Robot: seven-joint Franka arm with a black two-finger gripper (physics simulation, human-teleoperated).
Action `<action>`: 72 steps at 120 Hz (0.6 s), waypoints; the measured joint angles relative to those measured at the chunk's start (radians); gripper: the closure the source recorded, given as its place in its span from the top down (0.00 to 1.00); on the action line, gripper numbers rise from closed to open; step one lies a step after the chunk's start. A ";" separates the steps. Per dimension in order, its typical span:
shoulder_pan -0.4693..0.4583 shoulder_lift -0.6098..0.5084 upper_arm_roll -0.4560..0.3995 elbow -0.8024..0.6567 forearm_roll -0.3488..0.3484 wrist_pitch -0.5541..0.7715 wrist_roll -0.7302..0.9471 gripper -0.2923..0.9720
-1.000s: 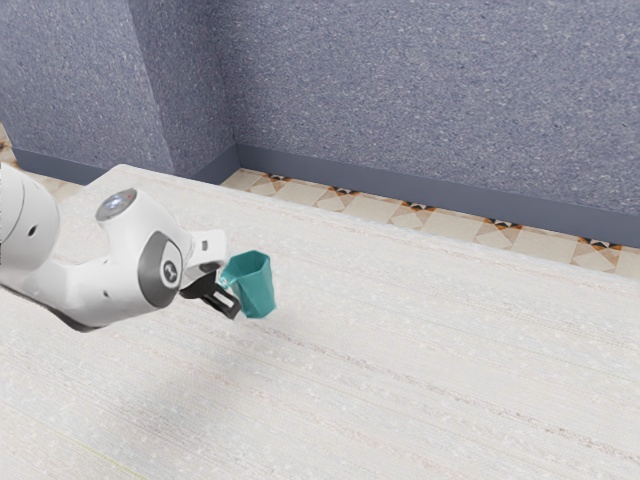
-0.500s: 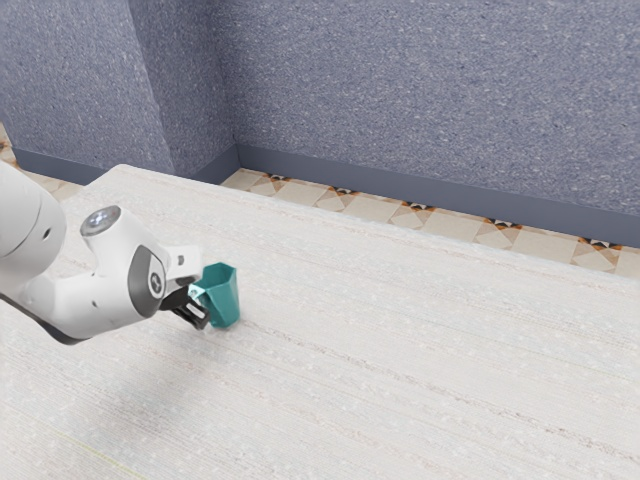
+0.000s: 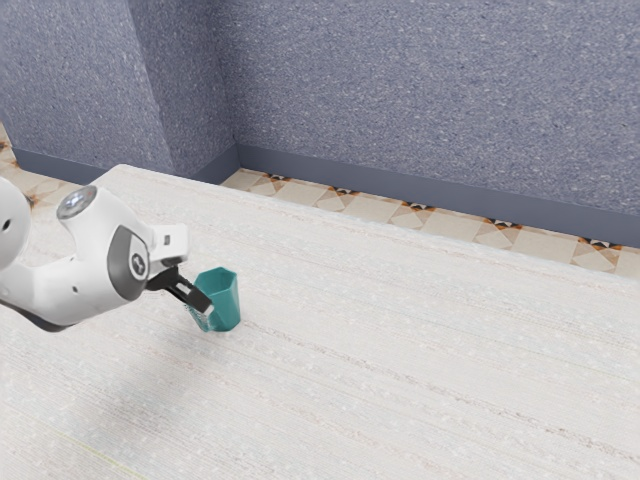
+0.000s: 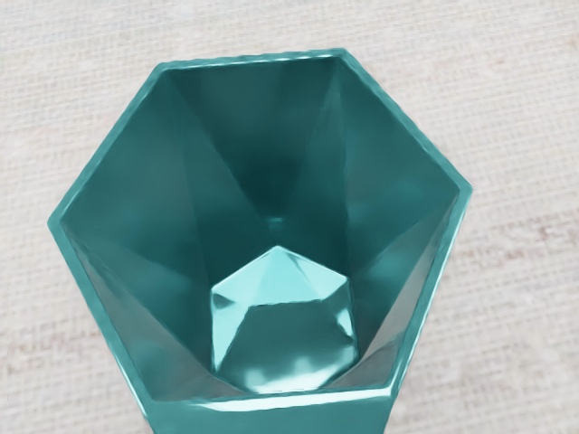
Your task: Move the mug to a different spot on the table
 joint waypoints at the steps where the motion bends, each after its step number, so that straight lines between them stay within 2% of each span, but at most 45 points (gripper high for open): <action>1: 0.000 -0.006 0.000 -0.001 0.000 -0.001 0.001 0.72; 24: 0.001 -0.156 -0.003 0.013 0.005 -0.047 0.014 0.75; 37: -0.002 -0.181 -0.003 0.085 0.052 -0.130 0.018 0.76; 49: -0.001 -0.184 0.001 0.194 0.140 -0.260 0.014 0.76; 63: -0.001 -0.188 -0.006 0.349 0.344 -0.461 -0.039 0.76; 72: -0.002 -0.188 -0.022 0.430 0.437 -0.576 -0.076 0.77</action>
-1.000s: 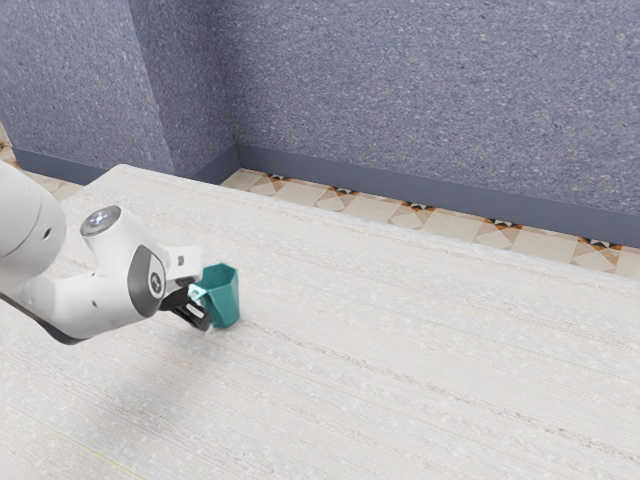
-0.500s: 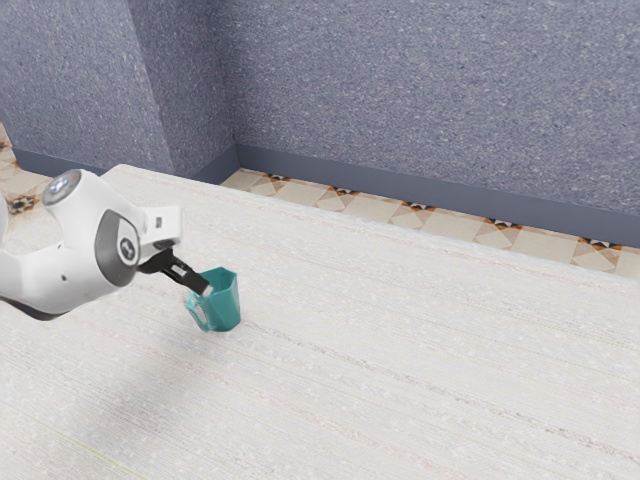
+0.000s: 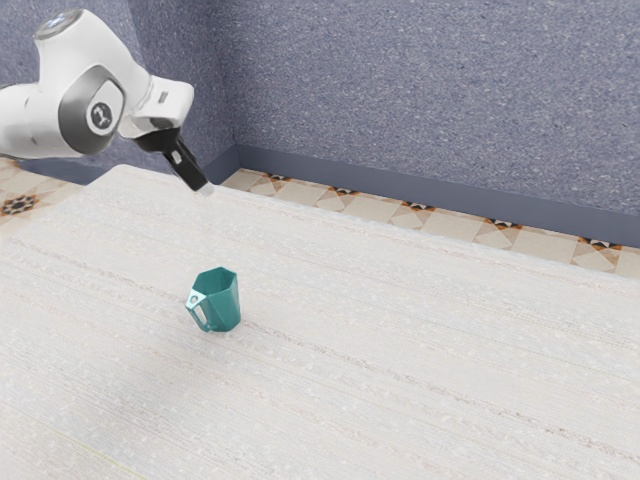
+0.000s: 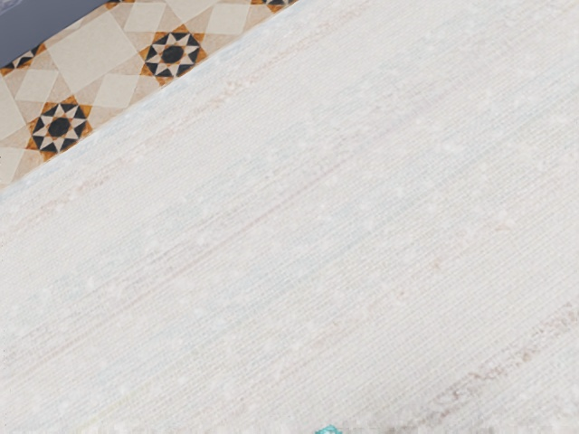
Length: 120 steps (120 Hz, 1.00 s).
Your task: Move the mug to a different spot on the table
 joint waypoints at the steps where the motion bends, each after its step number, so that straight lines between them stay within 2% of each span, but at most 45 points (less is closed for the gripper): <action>1: -0.001 0.001 -0.002 0.009 0.008 -0.012 -0.004 0.77; 15: 0.000 0.017 -0.033 0.135 0.088 -0.178 -0.060 0.77; 25: 0.005 0.018 -0.084 0.202 0.120 -0.275 -0.097 0.77; 39: -0.007 0.016 -0.158 0.366 0.163 -0.422 -0.141 0.77; 51: -0.020 0.051 -0.175 0.415 0.210 -0.503 -0.172 0.77; 74: 0.000 0.068 -0.176 0.425 0.248 -0.579 -0.218 0.77; 120: -0.005 0.068 -0.176 0.425 0.258 -0.620 -0.276 0.77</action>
